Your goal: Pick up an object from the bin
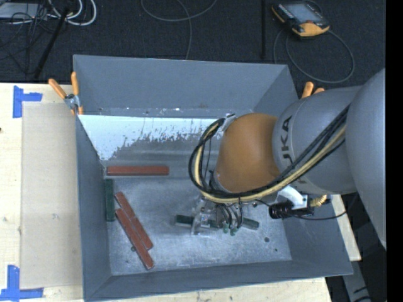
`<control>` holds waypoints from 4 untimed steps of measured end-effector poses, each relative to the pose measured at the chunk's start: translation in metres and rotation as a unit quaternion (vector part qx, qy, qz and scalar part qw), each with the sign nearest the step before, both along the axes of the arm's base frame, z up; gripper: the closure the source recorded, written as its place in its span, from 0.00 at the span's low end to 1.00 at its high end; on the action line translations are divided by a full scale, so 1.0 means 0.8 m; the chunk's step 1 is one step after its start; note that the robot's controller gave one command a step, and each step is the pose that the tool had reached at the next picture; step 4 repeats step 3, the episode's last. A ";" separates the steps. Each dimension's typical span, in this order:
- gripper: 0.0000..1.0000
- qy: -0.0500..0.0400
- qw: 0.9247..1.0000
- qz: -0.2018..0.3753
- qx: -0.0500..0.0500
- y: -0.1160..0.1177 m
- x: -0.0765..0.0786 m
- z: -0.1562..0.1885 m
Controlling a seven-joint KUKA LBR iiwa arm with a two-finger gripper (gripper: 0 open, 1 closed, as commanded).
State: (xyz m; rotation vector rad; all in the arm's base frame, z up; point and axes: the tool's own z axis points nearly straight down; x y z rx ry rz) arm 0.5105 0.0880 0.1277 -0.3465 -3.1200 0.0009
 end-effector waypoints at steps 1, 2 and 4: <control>1.00 -0.001 1.000 0.000 0.000 0.000 0.000 0.017; 1.00 -0.002 1.000 -0.001 0.000 0.000 0.001 0.026; 1.00 -0.002 1.000 -0.001 0.000 0.000 0.001 0.029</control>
Offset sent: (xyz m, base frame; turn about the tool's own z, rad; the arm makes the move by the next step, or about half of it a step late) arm 0.0000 0.0000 0.0005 0.0000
